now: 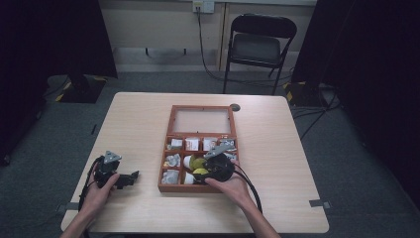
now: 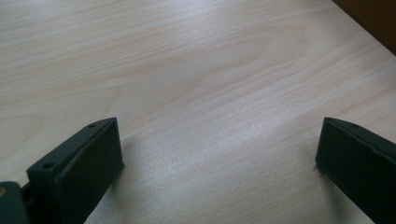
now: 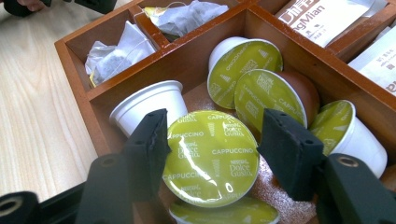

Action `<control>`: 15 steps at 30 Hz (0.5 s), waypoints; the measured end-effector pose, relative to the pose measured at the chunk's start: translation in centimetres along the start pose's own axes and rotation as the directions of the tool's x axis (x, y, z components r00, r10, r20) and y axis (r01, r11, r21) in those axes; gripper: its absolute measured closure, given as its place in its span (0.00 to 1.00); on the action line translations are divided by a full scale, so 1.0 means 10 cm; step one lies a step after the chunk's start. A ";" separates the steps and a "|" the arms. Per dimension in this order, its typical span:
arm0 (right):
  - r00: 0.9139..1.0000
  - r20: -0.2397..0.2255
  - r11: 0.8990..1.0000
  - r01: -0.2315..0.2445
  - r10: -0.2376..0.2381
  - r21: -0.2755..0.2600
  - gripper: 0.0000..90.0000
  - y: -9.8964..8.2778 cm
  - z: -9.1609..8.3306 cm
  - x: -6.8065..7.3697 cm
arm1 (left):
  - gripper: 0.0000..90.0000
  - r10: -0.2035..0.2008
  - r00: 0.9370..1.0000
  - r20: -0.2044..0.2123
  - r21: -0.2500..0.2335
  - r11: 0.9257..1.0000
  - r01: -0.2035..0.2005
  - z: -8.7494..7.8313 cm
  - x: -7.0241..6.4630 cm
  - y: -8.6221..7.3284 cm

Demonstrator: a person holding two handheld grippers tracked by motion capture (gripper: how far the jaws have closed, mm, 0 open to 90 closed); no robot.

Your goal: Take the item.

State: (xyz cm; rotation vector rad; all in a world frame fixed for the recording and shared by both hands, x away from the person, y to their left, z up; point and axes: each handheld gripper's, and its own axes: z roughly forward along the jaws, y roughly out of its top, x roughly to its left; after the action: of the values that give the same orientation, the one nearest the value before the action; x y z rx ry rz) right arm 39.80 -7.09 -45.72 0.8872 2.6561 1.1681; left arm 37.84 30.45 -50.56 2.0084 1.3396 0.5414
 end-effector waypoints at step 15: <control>1.000 -0.007 1.000 0.007 -0.006 0.026 0.43 0.01 0.01 0.03 | 0.00 -0.004 1.000 0.004 -0.003 1.000 0.004 0.00 0.00 0.00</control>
State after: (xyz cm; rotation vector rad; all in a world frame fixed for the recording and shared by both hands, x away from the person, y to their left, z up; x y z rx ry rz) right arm 39.66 -6.83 -45.70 0.8796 2.6831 1.1400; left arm 37.82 30.42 -50.58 2.0027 1.3394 0.5373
